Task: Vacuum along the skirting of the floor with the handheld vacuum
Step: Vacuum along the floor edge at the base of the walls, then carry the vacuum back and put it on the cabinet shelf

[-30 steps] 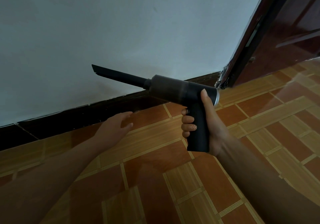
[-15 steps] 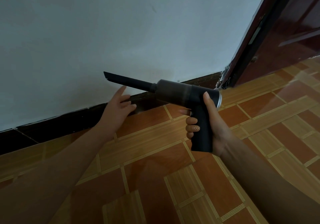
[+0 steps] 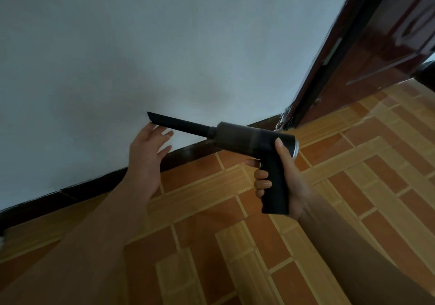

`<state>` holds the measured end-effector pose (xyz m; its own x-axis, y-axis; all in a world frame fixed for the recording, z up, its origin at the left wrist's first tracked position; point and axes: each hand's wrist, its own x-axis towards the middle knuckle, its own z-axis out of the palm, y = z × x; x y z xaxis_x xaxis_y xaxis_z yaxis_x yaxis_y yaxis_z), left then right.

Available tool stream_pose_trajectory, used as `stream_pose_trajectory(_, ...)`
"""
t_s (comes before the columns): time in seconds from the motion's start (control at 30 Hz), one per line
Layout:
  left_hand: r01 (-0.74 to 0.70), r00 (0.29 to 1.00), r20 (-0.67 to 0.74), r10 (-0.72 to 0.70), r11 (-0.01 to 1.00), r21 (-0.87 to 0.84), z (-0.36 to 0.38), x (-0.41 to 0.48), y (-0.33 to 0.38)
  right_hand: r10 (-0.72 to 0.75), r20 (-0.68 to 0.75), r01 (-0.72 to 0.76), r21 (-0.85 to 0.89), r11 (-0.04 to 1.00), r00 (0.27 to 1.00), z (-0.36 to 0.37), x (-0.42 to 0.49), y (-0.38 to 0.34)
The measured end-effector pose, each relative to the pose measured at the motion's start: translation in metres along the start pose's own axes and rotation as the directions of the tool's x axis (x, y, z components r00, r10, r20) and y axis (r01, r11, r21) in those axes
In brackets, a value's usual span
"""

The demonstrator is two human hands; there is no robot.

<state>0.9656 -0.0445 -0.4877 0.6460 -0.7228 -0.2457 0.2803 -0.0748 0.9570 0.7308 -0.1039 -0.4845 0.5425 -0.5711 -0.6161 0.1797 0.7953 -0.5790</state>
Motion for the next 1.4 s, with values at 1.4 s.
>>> stream_pose_trajectory(1.4, -0.180, 0.937, -0.341, -0.073, 0.736, -0.653, -0.030, -0.485, 0.441, 0.054, 0.242, 0.103, -0.591, 0.800, 0.969, 0.227, -0.496, -0.182)
